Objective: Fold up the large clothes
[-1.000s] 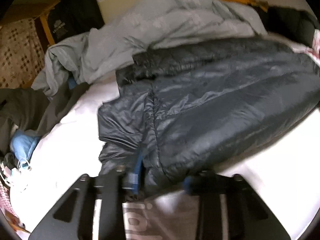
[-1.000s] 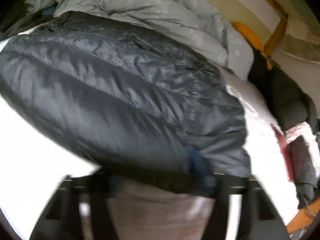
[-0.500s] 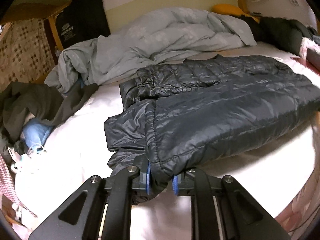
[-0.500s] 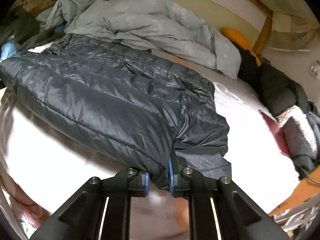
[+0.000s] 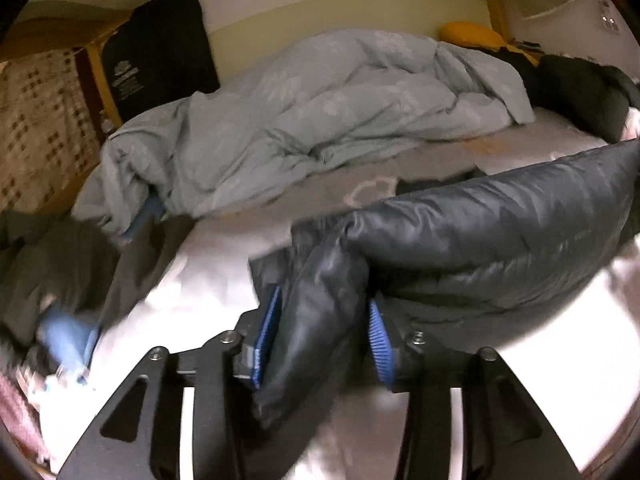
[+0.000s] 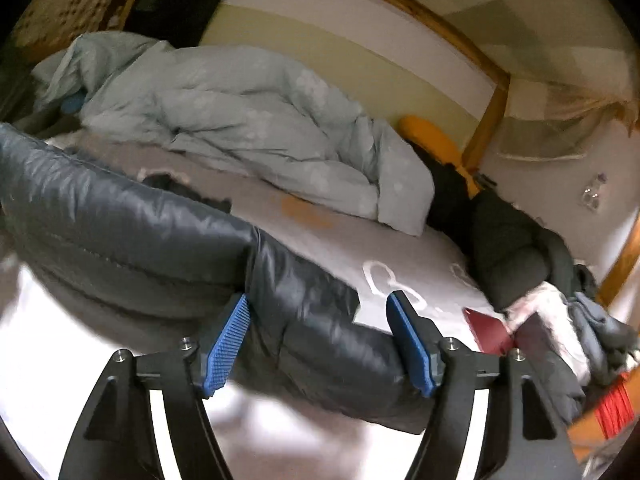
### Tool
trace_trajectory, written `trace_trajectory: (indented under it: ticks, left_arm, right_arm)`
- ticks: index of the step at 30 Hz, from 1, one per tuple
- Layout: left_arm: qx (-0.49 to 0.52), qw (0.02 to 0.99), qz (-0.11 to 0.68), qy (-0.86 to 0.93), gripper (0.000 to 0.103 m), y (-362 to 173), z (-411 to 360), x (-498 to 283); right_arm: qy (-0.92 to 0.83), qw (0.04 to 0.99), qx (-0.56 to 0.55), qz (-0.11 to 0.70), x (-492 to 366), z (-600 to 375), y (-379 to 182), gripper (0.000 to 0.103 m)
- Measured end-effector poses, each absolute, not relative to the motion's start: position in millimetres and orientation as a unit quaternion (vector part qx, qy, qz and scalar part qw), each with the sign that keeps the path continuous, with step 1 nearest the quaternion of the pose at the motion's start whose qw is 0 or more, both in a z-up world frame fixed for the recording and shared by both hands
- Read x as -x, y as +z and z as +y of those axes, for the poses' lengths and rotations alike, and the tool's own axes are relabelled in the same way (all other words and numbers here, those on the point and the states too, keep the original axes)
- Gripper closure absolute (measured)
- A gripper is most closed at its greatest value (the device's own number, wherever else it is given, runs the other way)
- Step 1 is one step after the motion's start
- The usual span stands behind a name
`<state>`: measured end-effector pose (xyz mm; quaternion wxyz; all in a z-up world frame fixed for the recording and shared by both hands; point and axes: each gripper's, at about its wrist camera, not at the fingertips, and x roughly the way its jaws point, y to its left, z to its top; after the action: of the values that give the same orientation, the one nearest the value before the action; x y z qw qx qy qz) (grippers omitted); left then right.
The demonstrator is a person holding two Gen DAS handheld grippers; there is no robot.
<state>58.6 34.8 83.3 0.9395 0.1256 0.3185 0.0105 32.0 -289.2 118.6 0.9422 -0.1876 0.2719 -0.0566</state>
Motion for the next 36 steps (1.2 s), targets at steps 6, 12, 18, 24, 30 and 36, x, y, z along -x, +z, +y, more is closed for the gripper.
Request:
trace_trajectory:
  ticks: [6, 12, 18, 24, 30, 36]
  left_arm:
    - [-0.088, 0.932, 0.350, -0.008, 0.050, 64.1, 56.9, -153.0]
    - [-0.049, 0.937, 0.344, -0.029, 0.036, 28.5, 73.3, -178.4]
    - [-0.049, 0.951, 0.300, -0.048, 0.034, 36.1, 83.7, -173.0]
    - [-0.049, 0.971, 0.232, -0.032, 0.034, 79.6, 90.2, -134.3]
    - [0.004, 0.980, 0.193, -0.045, 0.034, 117.5, 109.1, -110.7]
    - [-0.006, 0.971, 0.227, -0.067, 0.063, 118.3, 107.1, -117.1]
  right_arm:
    - [-0.059, 0.939, 0.156, 0.302, -133.2, -296.5, 103.4, 0.032]
    - [-0.057, 0.932, 0.126, 0.336, -178.9, -308.4, 57.9, 0.032]
    - [-0.056, 0.946, 0.098, 0.304, -168.7, -325.0, 61.4, 0.026]
    - [-0.100, 0.966, 0.021, 0.236, -129.3, -360.2, 99.6, 0.018]
    - [-0.043, 0.978, -0.062, 0.192, -99.4, -382.5, 131.3, 0.018]
    - [0.001, 0.972, -0.088, 0.216, -98.8, -382.4, 126.9, 0.013]
